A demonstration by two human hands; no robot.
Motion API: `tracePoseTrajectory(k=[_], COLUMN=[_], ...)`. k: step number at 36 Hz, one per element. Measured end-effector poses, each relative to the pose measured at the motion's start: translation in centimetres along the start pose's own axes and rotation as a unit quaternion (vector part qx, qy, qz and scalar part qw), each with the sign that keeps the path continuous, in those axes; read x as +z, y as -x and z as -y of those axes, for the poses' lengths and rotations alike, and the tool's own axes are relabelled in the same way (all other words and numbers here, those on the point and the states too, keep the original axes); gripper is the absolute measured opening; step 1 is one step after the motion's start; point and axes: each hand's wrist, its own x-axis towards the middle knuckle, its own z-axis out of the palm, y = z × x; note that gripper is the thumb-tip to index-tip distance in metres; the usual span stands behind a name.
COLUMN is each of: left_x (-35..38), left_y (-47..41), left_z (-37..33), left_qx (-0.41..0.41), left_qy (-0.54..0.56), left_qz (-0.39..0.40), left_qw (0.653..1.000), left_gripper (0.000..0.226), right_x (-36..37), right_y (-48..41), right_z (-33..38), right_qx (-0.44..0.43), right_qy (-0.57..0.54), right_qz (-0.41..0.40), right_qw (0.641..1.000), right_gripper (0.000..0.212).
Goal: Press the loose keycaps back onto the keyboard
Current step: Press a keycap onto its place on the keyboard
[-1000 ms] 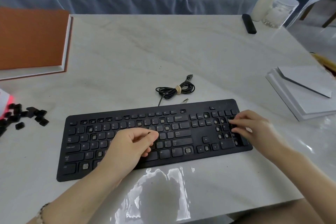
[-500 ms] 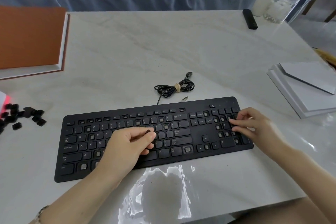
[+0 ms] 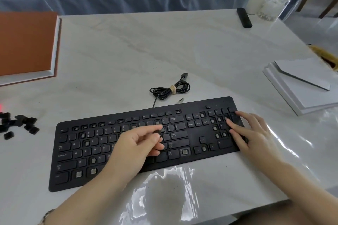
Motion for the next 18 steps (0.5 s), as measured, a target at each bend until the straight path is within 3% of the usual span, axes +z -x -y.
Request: tracePoseTrajectory(k=[3, 7, 11, 18], left_x=[0.0, -0.4, -0.8, -1.4], left_y=[0.3, 0.8, 1.1, 1.4], left_z=[-0.3, -0.7, -1.0, -1.1], left_qx=[-0.01, -0.004, 0.009, -0.003], left_qy=[0.002, 0.017, 0.018, 0.059], left_qz=[0.019, 0.037, 0.036, 0.029], left_qw=[1.0, 0.999, 0.999, 0.998], left_gripper=[0.031, 0.024, 0.014, 0.012], right_x=[0.1, -0.1, -1.0, -0.7], right_y=[-0.1, -0.8, -1.4, -1.8], right_z=[2.0, 6.9, 12.2, 16.6], right_qx=[0.013, 0.044, 0.066, 0.139], right_qy=[-0.005, -0.163, -0.383, -0.496], right_qz=[-0.036, -0.036, 0.092, 0.151], right_qw=[0.999, 0.985, 0.917, 0.843], right_gripper=[0.023, 0.023, 0.034, 0.031])
